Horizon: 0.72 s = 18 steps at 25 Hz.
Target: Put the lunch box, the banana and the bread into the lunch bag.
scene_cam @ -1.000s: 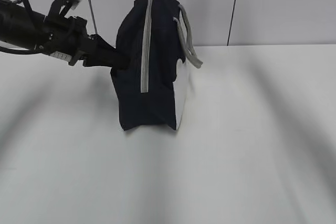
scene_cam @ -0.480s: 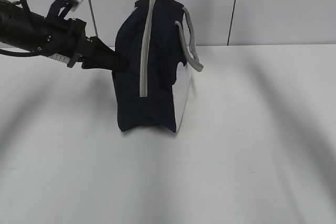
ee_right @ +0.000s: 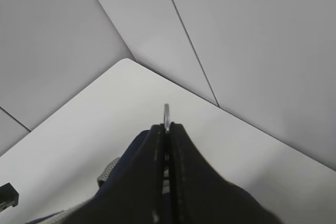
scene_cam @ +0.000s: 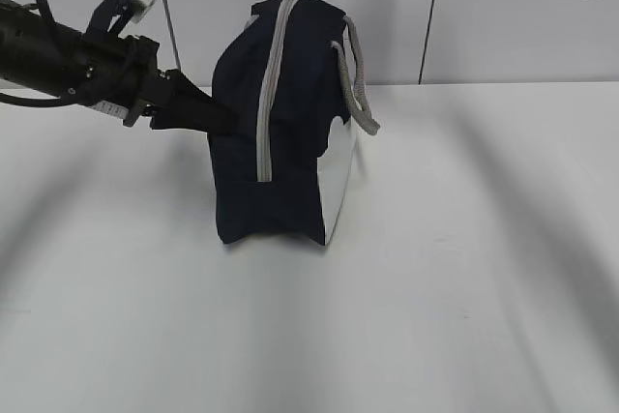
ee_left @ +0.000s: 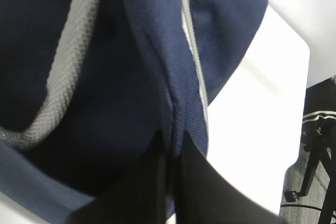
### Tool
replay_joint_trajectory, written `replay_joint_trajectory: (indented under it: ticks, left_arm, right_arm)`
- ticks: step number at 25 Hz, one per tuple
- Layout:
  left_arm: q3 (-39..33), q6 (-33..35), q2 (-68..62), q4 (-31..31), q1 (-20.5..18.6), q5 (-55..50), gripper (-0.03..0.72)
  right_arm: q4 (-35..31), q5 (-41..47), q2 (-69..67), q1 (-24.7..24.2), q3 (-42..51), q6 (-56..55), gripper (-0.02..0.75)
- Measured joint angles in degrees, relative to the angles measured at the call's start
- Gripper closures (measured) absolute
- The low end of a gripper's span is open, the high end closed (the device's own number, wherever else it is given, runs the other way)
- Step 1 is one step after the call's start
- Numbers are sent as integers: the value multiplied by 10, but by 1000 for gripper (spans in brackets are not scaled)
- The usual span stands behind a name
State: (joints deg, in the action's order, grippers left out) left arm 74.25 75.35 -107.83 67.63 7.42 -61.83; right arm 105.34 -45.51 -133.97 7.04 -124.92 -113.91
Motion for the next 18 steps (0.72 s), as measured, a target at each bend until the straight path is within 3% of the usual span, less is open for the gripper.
replay_joint_trajectory:
  ticks: [18]
  left_arm:
    - [0, 1, 0, -8, 0, -27, 686]
  right_arm:
    - [-24, 4, -114, -1, -136, 23, 754]
